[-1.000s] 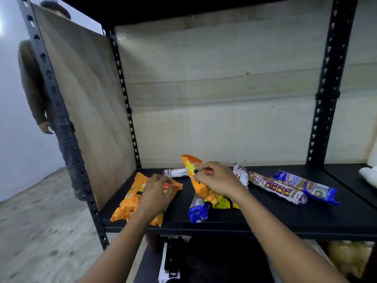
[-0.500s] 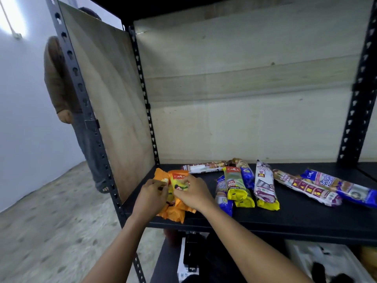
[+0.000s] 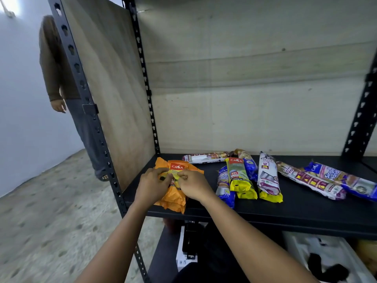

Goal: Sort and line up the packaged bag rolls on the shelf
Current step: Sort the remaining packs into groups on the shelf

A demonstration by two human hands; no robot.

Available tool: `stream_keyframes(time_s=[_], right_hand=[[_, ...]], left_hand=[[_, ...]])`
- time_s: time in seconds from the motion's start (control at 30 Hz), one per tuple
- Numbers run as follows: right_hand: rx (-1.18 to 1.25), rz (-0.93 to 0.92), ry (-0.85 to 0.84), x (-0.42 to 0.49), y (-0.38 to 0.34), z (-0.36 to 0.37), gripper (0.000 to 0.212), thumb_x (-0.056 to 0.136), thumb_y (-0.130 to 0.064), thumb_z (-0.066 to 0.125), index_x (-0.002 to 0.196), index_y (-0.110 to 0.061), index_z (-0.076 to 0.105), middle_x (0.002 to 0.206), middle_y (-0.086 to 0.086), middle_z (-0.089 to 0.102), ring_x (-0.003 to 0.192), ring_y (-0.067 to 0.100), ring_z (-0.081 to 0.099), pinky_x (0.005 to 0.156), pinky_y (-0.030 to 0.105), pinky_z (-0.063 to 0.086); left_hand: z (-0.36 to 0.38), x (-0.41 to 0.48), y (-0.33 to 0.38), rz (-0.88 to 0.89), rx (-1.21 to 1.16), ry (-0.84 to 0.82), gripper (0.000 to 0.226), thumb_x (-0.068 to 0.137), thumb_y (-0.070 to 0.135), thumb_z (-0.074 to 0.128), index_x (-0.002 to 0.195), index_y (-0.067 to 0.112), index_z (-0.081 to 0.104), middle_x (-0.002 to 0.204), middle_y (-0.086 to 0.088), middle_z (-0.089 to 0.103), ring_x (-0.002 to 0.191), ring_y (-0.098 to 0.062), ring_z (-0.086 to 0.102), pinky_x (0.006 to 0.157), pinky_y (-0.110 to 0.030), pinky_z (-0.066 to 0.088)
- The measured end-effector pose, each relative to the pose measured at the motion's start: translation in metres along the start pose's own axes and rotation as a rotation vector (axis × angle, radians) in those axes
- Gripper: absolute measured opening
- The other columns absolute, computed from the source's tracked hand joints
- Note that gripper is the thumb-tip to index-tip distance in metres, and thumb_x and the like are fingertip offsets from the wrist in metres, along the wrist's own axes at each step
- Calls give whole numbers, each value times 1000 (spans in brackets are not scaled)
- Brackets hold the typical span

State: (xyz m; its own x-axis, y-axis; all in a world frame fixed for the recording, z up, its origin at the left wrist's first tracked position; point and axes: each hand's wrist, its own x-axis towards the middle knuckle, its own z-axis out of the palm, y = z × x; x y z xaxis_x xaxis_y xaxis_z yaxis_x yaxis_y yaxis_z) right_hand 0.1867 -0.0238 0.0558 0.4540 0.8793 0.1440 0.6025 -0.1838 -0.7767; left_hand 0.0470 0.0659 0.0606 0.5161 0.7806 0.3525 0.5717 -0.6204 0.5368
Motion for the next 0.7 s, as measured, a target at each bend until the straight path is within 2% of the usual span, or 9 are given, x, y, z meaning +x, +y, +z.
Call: stream_keyframes(time_s=[0.1, 0.17, 0.27, 0.33, 0.4, 0.5, 0.57, 0.63, 0.7], right_hand=[[-19, -1, -35, -6, 0, -13, 41, 97, -26, 47, 138, -28, 55, 128, 3, 64, 81, 11, 63, 57, 21, 42], [-40, -22, -12, -13, 1, -25, 38, 98, -28, 49, 135, -29, 55, 121, 1, 66, 78, 10, 64, 55, 21, 42], [-42, -68, 74, -28, 1, -48, 29, 96, -30, 51, 124, -31, 59, 99, -7, 68, 73, 5, 63, 57, 21, 46], [-32, -118, 162, -38, 3, -67, 27, 96, -28, 51, 121, -28, 62, 92, -10, 67, 76, 5, 63, 63, 20, 49], [-26, -151, 242, -48, 7, -87, 27, 95, -27, 53, 119, -26, 64, 97, -8, 66, 79, 5, 63, 69, 24, 52], [-87, -203, 378, -62, 19, -115, 24, 93, -23, 55, 114, -24, 67, 101, -7, 62, 86, 3, 59, 79, 27, 52], [-117, -221, 462, -72, 30, -133, 22, 92, -22, 57, 112, -23, 68, 101, -9, 60, 91, 3, 57, 84, 26, 49], [-156, -186, 515, -81, 44, -150, 23, 92, -23, 58, 114, -25, 67, 106, -9, 58, 101, 6, 55, 90, 28, 47], [-235, -95, 515, -89, 63, -164, 27, 93, -27, 59, 120, -27, 64, 115, -5, 54, 113, 15, 51, 94, 34, 46]], left_hand=[[-1, 1, 3, -3, 4, -3, 37, 94, 45, 60, 126, 29, 65, 128, -6, 61, 111, -22, 60, 94, -42, 52], [0, -2, 9, 4, 15, 42, 32, 94, 42, 60, 121, 27, 68, 123, -4, 64, 101, -19, 63, 87, -41, 54], [4, -8, 24, 111, 31, 163, 25, 93, 38, 62, 112, 24, 72, 120, -1, 63, 104, -18, 60, 86, -40, 53], [6, -10, 40, 227, -7, 157, 21, 92, 35, 65, 109, 24, 73, 116, 2, 61, 104, -13, 56, 86, -29, 47], [10, -11, 58, 325, -46, 75, 21, 92, 36, 65, 111, 28, 71, 115, 7, 58, 104, -5, 53, 87, -20, 41], [20, -14, 82, 395, -87, -63, 25, 92, 39, 65, 116, 31, 68, 118, 8, 58, 111, -7, 53, 94, -23, 43], [30, -17, 94, 418, -116, -120, 28, 92, 42, 64, 119, 34, 66, 119, 7, 58, 112, -8, 53, 89, -20, 40], [41, -18, 105, 433, -111, -151, 31, 93, 45, 62, 122, 36, 63, 121, 7, 57, 112, -8, 52, 86, -19, 37], [52, -18, 115, 421, -116, -181, 37, 92, 49, 60, 127, 35, 59, 127, 7, 54, 114, -7, 48, 89, -22, 36]])
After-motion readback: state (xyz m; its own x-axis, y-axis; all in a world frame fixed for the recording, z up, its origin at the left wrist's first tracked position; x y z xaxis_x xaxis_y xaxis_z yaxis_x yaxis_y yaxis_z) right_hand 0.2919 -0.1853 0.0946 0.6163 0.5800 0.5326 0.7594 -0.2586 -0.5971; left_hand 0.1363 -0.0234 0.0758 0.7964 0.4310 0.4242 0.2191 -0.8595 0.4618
